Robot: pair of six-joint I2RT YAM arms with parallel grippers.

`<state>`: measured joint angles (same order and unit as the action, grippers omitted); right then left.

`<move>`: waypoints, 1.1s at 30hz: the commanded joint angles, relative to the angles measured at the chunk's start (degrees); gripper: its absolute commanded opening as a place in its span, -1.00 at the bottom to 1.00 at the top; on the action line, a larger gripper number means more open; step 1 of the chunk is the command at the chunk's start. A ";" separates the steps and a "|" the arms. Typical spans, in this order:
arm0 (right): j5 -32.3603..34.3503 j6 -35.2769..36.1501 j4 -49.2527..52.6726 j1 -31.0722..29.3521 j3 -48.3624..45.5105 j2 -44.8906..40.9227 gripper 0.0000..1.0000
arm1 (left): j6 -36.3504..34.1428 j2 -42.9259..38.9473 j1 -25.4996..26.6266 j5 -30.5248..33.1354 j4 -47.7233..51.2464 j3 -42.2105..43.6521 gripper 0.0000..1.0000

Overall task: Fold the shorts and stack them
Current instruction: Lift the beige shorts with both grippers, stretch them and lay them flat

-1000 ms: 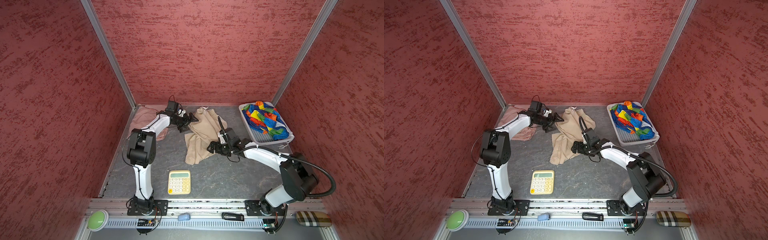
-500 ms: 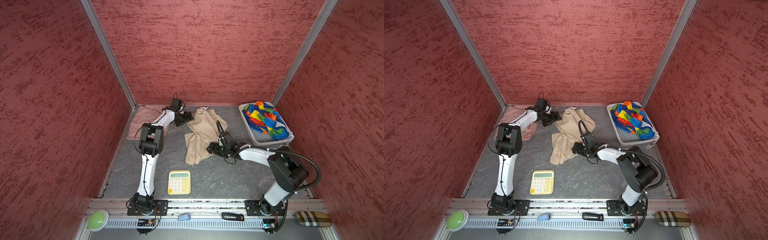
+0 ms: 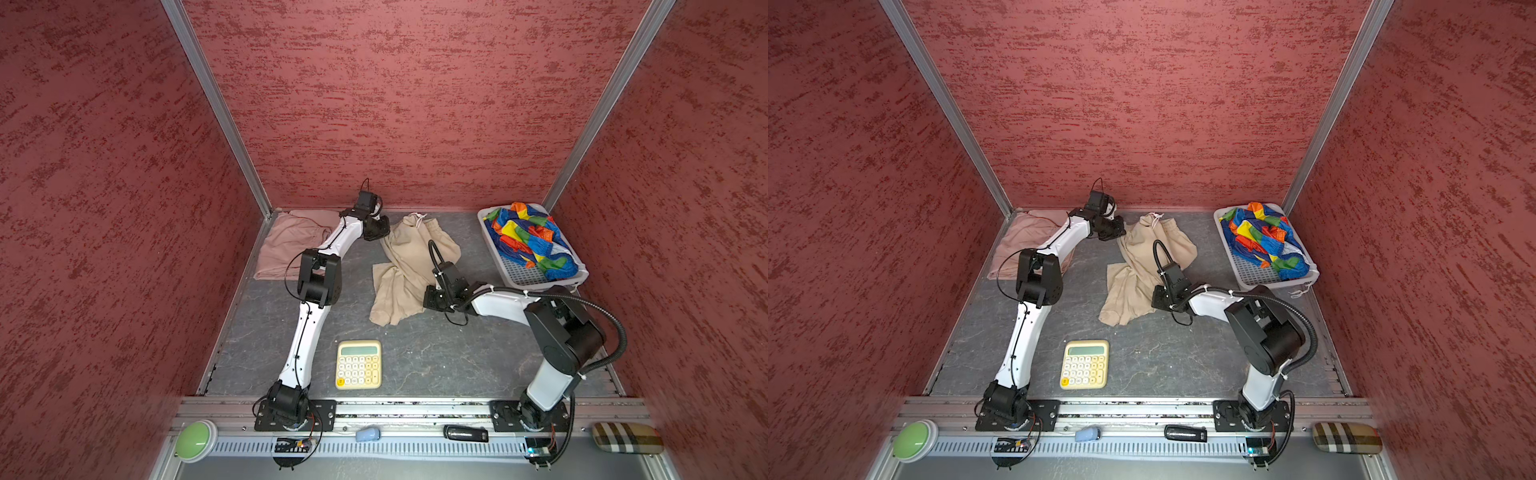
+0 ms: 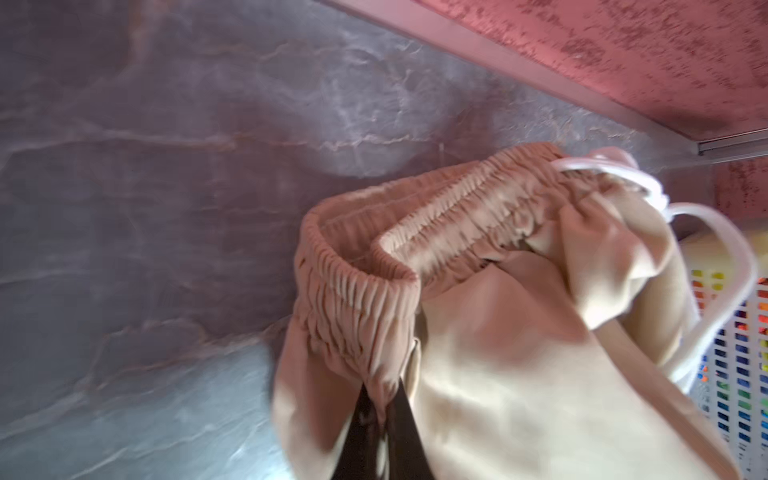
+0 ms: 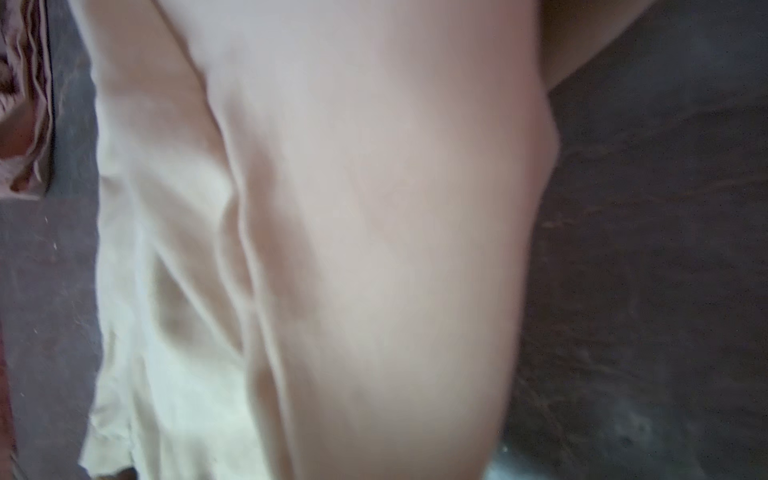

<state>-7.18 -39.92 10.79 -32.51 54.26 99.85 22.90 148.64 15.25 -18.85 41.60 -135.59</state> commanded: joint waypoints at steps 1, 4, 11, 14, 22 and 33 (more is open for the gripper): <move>5.50 6.93 11.10 4.85 7.86 -4.80 -1.00 | 2.89 -4.57 -2.99 -4.61 -0.17 -0.91 -1.00; 8.86 13.35 20.70 11.26 19.40 -7.28 -1.00 | 11.16 -11.76 -6.70 -10.58 -6.62 -0.90 -1.00; 15.01 24.06 35.09 20.89 51.74 -7.74 -1.00 | 23.32 -22.92 -14.57 -17.97 -12.51 -3.75 -1.00; 15.42 27.24 38.76 20.90 55.58 -8.05 -1.00 | 22.66 -31.09 -16.40 -19.98 -15.71 8.01 -1.00; 3.99 24.66 31.33 20.24 16.66 -23.50 -1.00 | 15.79 -57.25 -21.25 -17.93 -21.08 59.30 -1.00; -5.01 18.05 27.80 12.39 -3.39 -27.44 0.21 | 13.52 -71.66 -23.42 -23.93 -15.10 86.61 0.28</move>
<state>-15.31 -19.79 36.97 -20.40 46.89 75.11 39.00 81.82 -5.82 -46.35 26.61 -46.22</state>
